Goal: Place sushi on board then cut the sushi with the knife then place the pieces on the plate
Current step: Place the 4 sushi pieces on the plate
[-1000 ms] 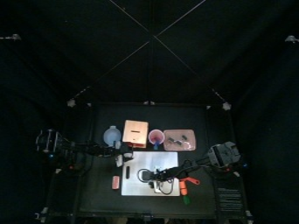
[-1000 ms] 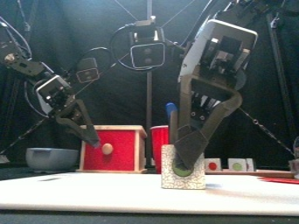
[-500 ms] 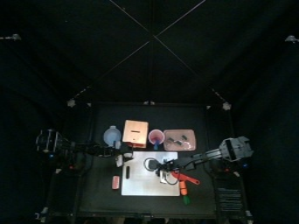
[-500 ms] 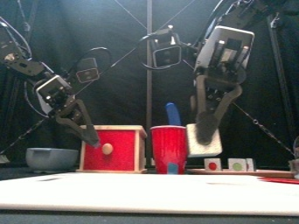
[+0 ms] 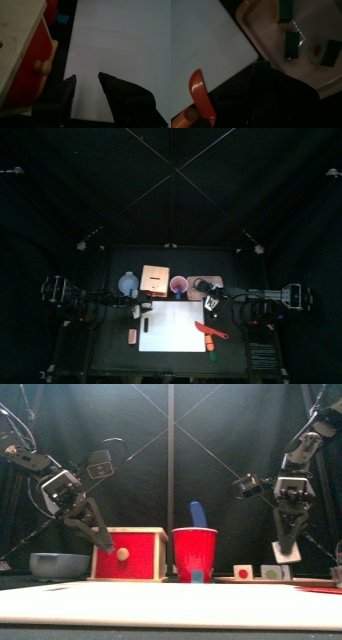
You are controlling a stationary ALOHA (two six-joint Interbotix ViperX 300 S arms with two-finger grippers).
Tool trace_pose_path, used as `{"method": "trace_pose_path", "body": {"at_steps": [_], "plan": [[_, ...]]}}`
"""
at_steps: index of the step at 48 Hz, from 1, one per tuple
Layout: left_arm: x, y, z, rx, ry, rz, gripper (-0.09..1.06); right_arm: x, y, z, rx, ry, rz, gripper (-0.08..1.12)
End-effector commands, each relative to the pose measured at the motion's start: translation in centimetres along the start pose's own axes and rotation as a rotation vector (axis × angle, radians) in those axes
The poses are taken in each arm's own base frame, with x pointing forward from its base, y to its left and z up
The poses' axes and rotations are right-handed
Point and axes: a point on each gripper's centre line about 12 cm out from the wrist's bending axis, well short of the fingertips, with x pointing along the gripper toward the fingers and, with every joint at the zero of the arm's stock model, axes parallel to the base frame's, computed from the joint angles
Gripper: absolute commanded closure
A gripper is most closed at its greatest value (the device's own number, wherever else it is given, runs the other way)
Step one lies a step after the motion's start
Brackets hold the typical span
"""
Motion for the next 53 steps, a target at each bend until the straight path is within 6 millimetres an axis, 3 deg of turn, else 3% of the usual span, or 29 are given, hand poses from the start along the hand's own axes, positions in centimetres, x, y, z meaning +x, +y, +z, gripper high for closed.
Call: {"method": "trace_pose_path", "body": {"at_steps": [1,14,30,42,53], "plan": [[0.0,0.1,0.7,0.0,-0.022,0.002,0.17,-0.8,-2.1,0.1,0.064,-0.041,-0.031,0.41],[0.0,0.1,0.7,0.002,-0.022,0.002,0.17,0.4,-5.0,-1.2,0.118,-0.02,-0.104,0.38],[0.1,-0.1,0.8,-0.001,-0.023,-0.002,0.17,1.2,-6.2,-1.6,0.112,-0.052,-0.128,0.18],[-0.1,-0.1,0.9,0.002,-0.029,-0.003,0.17,-1.1,-5.5,0.2,0.092,-0.136,-0.114,0.17],[-0.1,-0.1,0.8,-0.007,-0.027,-0.003,0.17,-3.7,-3.0,1.3,0.013,-0.289,-0.036,0.17]]}}
